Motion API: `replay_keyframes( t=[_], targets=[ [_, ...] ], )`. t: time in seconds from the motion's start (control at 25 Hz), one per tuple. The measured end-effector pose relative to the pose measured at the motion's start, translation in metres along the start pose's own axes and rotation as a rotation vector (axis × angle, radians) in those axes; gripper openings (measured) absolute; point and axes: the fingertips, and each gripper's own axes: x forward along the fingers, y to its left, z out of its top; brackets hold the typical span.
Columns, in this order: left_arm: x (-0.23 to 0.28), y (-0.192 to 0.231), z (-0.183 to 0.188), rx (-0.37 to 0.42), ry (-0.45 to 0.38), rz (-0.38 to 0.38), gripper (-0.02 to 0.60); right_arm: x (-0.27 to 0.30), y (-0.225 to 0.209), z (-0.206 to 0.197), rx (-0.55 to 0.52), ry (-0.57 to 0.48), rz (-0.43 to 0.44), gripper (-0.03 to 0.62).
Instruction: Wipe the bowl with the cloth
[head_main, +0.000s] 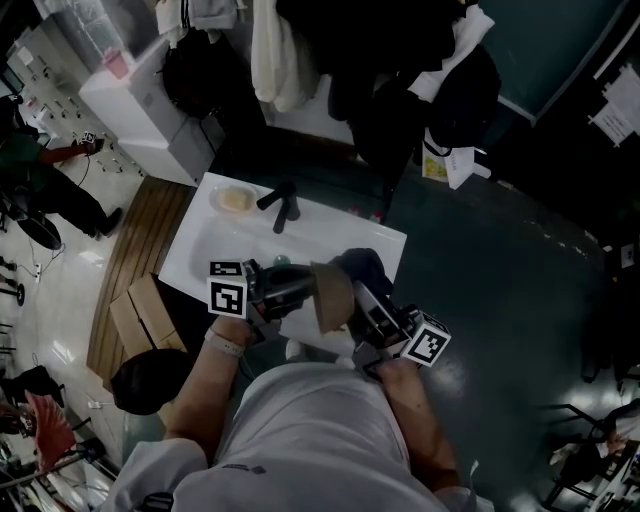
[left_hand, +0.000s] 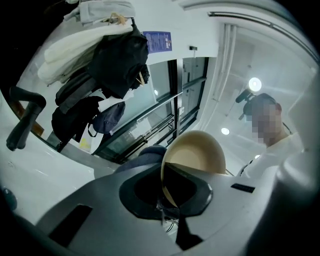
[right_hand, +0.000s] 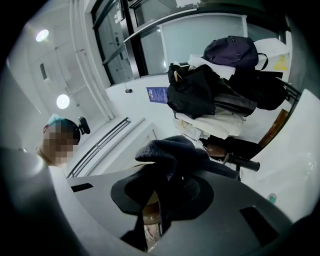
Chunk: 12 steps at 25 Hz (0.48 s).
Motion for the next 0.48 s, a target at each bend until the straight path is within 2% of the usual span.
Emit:
replay_keyframes(
  t=[0.24, 0.48],
  targets=[
    [-0.003, 0.015, -0.004, 0.013, 0.034, 0.078, 0.02, 0.001, 0.006, 0.006, -0.002, -0.014, 0.022, 0.084],
    [-0.01, 0.029, -0.003, -0.009, 0.014, 0.135, 0.02, 0.0, 0.012, 0.009, 0.027, -0.021, 0.073, 0.084]
  ],
)
